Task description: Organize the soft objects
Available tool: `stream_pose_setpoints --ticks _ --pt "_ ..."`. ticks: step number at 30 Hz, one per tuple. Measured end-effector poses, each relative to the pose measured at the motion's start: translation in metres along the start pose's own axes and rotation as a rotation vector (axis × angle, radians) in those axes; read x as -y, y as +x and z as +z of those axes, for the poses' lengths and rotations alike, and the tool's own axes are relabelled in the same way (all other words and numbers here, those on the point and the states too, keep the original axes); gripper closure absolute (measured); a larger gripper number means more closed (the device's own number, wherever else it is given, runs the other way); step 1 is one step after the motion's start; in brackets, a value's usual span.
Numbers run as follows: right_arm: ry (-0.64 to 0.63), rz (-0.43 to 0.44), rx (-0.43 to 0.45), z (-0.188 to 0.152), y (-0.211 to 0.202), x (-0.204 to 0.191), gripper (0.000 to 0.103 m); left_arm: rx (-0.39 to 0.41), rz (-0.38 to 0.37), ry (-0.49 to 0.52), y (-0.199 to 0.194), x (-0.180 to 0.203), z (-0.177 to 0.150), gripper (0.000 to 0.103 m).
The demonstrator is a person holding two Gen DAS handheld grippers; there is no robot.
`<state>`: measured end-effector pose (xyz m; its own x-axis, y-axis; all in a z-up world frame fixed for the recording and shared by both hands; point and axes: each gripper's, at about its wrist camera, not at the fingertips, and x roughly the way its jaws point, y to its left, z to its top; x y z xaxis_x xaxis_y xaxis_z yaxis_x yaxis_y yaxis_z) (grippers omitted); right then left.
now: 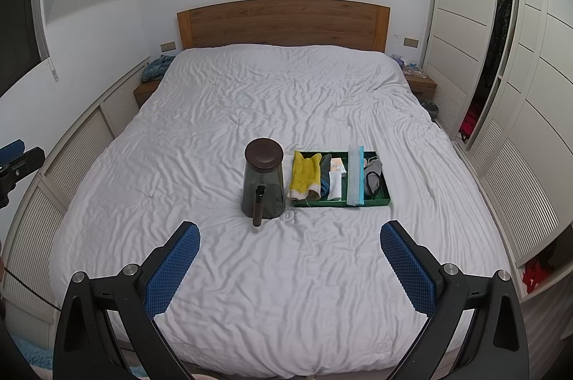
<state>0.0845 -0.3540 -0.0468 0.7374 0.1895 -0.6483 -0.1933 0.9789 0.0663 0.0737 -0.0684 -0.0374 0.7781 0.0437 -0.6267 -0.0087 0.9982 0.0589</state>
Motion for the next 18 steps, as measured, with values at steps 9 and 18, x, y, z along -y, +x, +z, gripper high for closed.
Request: stream_pose_setpoints --ticks 9,18 --pt "0.0 -0.002 0.001 -0.0001 0.0 -0.0009 0.0 -0.009 -0.01 0.006 0.0004 0.0001 -0.0024 0.016" --pt "-0.001 -0.001 0.0 -0.0002 0.0 -0.0015 0.0 -0.017 -0.019 0.018 0.0037 0.0003 -0.0014 0.016"
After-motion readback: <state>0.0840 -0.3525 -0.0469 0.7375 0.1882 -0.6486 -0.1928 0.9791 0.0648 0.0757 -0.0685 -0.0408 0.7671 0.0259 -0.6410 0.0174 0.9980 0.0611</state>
